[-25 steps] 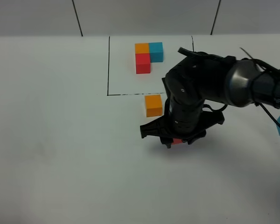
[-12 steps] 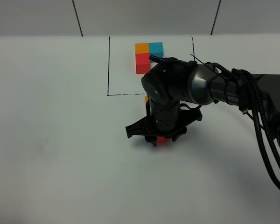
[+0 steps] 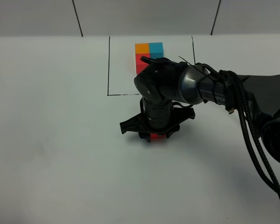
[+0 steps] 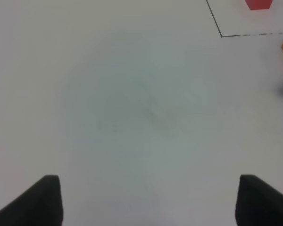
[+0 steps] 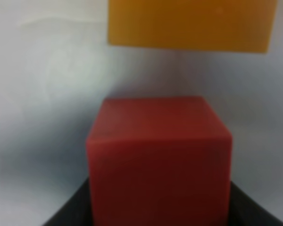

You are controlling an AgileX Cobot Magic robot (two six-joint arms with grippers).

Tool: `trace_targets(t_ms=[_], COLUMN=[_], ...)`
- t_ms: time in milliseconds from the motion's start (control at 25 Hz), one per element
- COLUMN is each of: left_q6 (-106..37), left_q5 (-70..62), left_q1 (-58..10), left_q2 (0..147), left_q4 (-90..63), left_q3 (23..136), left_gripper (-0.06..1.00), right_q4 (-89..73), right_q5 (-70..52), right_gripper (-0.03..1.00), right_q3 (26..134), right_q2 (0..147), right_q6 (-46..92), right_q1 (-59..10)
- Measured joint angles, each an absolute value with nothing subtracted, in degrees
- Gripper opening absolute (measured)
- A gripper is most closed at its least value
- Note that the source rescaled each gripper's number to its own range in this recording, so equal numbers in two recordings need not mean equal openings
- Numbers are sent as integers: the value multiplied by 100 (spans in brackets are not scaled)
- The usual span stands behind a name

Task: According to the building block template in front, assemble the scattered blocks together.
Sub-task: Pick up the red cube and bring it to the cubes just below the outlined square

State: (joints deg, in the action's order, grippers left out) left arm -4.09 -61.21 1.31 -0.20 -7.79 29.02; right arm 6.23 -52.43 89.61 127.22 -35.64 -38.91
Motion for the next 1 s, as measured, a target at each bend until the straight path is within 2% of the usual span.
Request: trace_targets(t_ms=[1000], left_q6=[-410], left_q5=[-6116], left_q1=[131], left_q2=[-20], left_q4=[-779], left_q3=[2902], left_gripper=[62], right_q4=[841], right_q5=[-4913], right_gripper=[2], right_q3=[8969], right_q2=[12745], right_q6=[-3870], right_q1=[-3771])
